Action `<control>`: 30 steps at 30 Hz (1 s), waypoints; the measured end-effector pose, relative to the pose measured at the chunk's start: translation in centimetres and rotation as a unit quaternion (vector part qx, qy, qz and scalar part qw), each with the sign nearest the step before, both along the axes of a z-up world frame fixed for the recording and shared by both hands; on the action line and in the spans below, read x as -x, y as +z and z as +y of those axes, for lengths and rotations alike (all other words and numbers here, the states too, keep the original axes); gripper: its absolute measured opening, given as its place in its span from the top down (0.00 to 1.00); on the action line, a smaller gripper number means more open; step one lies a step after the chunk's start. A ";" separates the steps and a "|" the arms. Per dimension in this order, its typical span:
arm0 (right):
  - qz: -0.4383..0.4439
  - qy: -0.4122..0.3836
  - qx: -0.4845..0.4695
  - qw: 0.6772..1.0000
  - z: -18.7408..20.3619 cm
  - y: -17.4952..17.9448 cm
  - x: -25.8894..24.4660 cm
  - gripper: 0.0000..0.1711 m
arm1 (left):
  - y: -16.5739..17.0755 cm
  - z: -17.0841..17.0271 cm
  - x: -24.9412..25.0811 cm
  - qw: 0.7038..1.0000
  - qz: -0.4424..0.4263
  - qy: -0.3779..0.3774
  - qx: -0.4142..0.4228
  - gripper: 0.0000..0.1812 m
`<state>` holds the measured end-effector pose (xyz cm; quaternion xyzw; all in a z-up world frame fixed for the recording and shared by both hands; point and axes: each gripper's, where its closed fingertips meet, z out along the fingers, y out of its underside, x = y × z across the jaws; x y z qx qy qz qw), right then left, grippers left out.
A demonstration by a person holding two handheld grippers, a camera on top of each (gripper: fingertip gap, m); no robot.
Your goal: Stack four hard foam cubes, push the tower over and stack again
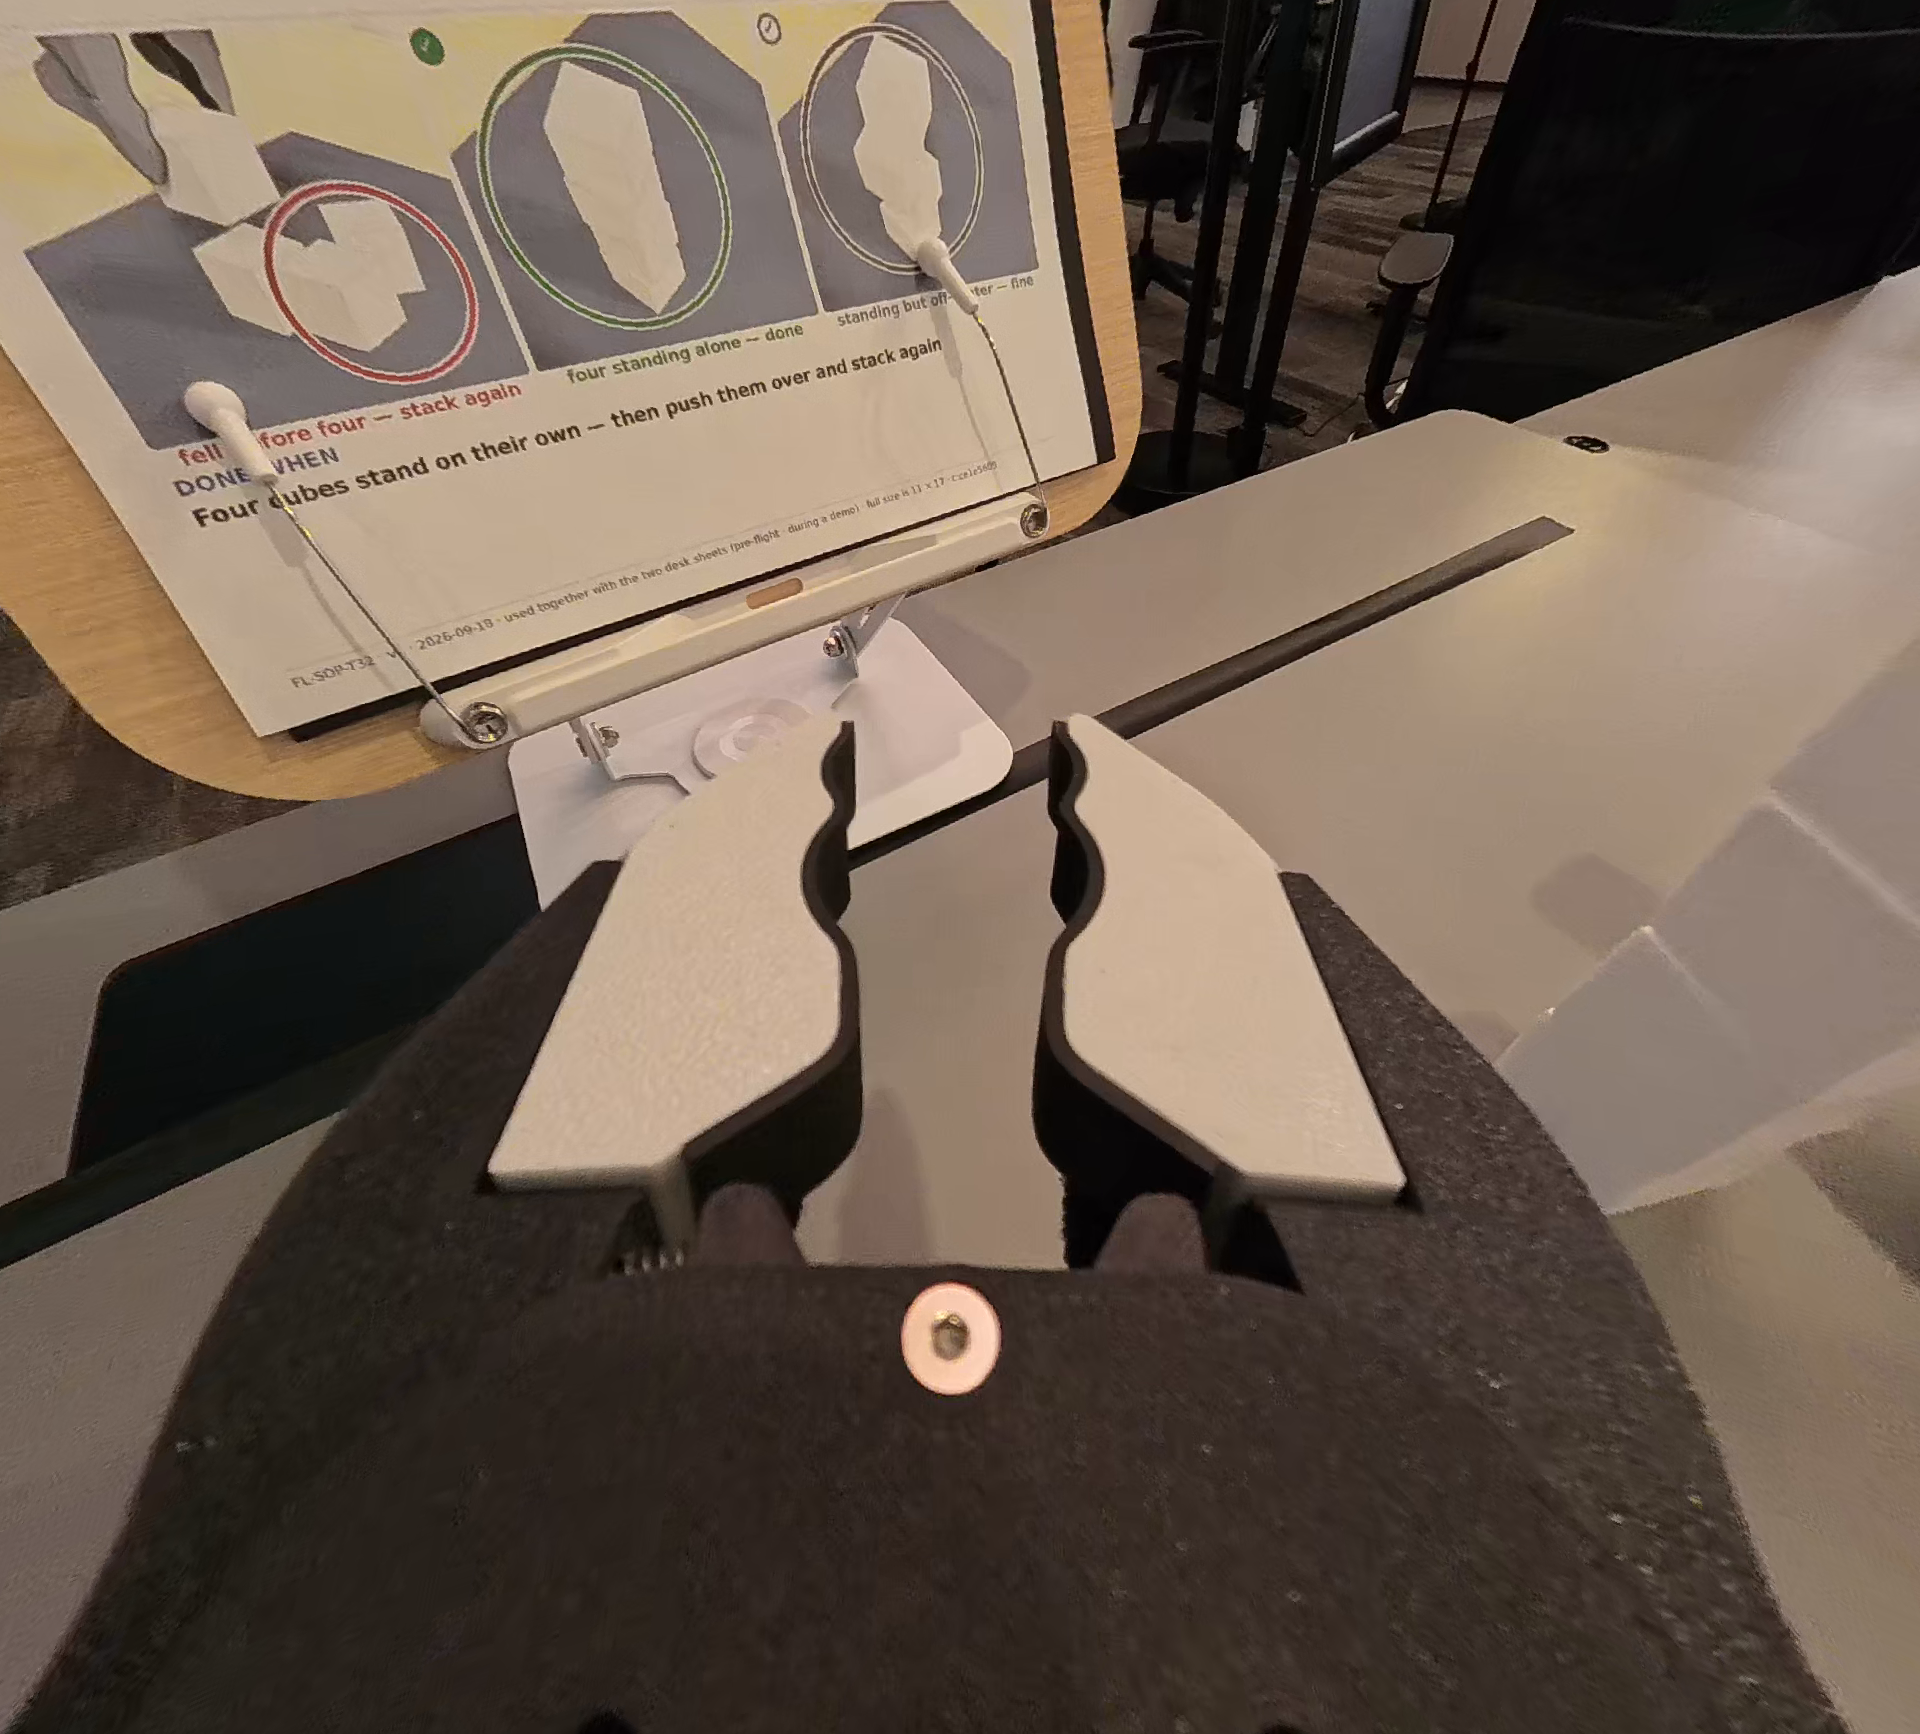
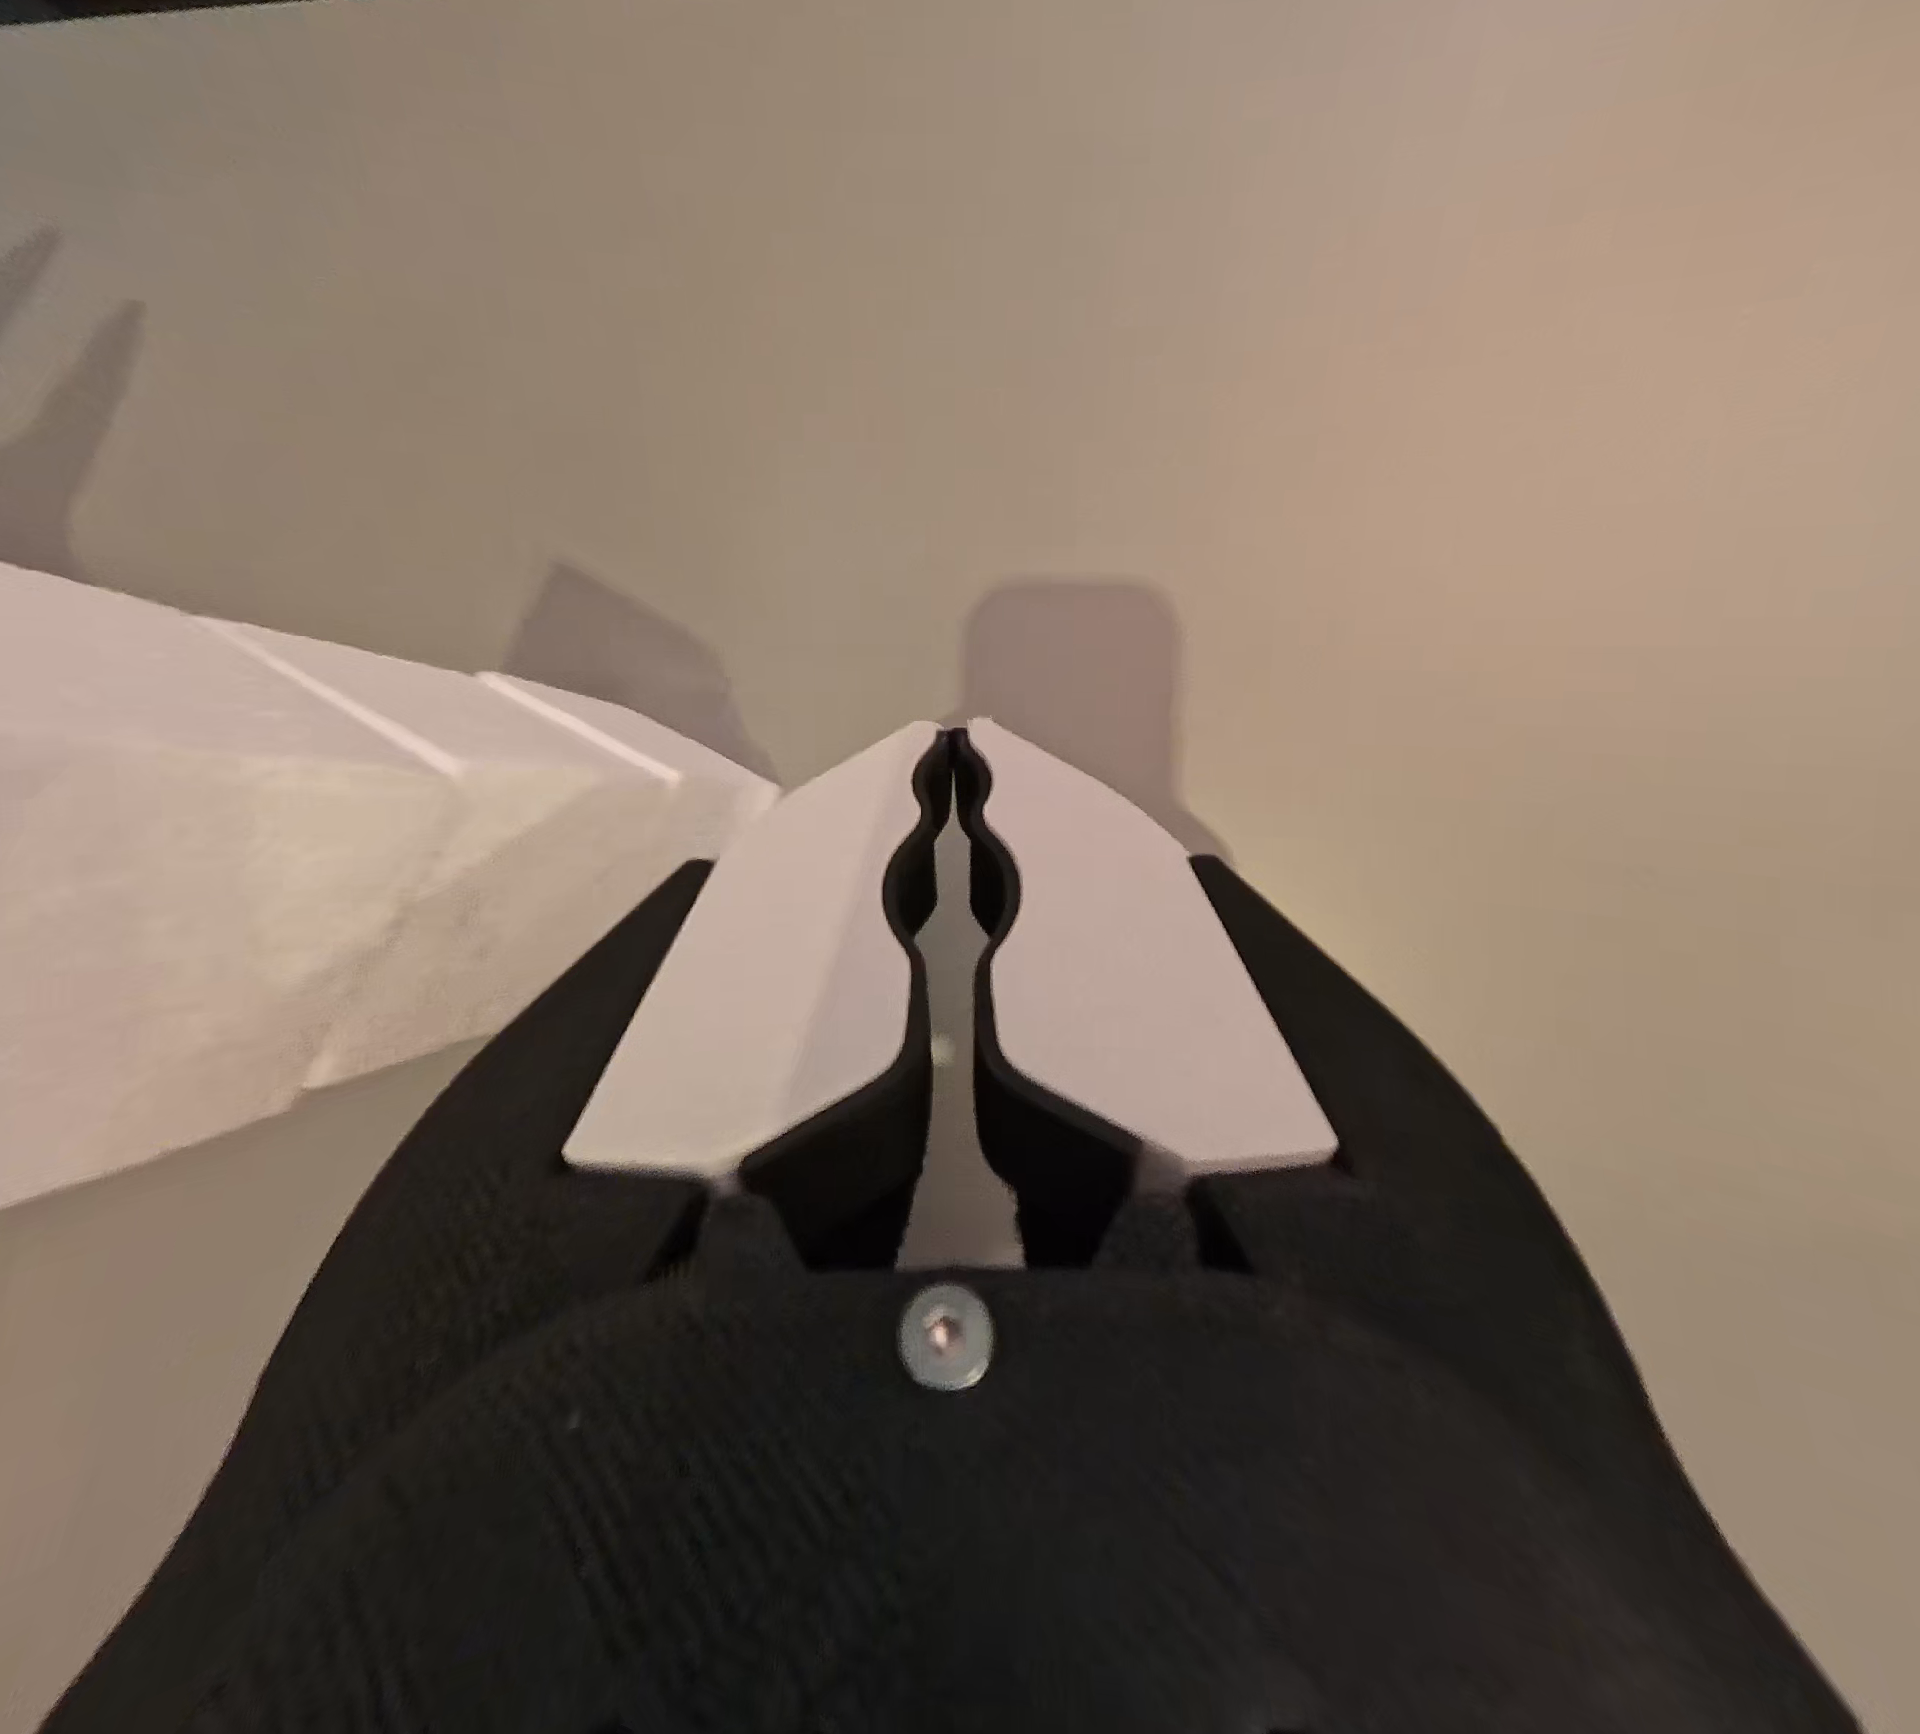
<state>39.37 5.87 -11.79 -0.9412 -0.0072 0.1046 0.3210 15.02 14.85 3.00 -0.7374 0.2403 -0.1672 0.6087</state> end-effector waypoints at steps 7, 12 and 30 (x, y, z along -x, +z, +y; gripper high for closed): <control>-0.049 0.092 -0.019 0.994 1.6 2.4 7.0 1.00 | 2.1 0.2 3.1 0.999 -0.035 0.013 -0.012 0.79; -0.072 0.126 -0.051 0.988 2.4 5.4 9.6 1.00 | 4.4 -0.3 6.9 0.998 -0.053 0.022 -0.030 0.73; -0.005 0.435 -0.208 0.876 -2.6 6.9 11.4 0.61 | 14.3 -16.8 9.9 0.987 -0.070 -0.093 -0.112 0.74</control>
